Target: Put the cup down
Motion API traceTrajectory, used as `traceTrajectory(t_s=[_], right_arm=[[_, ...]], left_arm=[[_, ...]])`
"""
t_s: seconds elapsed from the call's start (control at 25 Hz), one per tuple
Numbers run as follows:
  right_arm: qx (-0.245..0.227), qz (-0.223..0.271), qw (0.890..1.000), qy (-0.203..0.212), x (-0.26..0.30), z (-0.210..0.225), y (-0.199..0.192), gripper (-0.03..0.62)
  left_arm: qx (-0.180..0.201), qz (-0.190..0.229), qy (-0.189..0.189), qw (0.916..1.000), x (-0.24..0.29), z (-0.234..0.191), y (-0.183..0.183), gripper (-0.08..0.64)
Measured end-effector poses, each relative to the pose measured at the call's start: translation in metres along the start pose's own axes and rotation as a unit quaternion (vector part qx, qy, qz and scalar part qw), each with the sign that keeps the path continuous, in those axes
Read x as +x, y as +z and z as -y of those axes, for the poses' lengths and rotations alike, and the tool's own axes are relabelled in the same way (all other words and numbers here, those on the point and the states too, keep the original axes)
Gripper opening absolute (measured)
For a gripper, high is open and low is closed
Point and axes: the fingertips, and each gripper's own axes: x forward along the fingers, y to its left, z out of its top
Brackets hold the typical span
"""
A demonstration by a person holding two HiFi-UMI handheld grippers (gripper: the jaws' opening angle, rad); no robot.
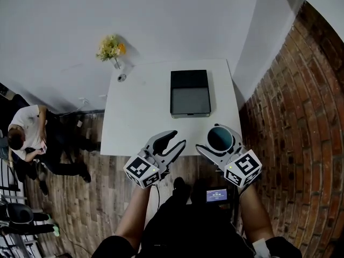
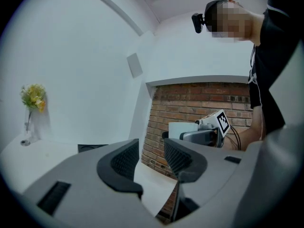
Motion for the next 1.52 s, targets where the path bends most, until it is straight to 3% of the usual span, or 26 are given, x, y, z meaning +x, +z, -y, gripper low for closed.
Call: traceTrajectory(t_s=[0.44, 1.0, 1.2, 1.52], right_arm=[[-0.005, 0.005, 1.0, -0.001, 0.039, 0.03, -0.002, 0.407], [-0.01, 0.018, 1.0, -0.008, 0.107, 0.111, -0.007, 0.407], [-0.032, 0.021, 0.999, -0.008, 0.134, 0.147, -0.008, 0.407], [-0.06, 0.023, 0.998, -0.003, 0.153, 0.164, -0.011, 0.407]], left_arm=[[0.001, -0.001, -0.012, 0.9999, 0.018, -0.025, 0.004, 0.172], [-0.012, 0.005, -0.003, 0.9999, 0.058, -0.073, 0.001, 0.172], [-0.009, 0.005, 0.002, 0.9999, 0.076, -0.095, -0.005, 0.172], [-0.008, 0.011, 0.008, 0.9999, 0.085, -0.106, -0.007, 0.172]])
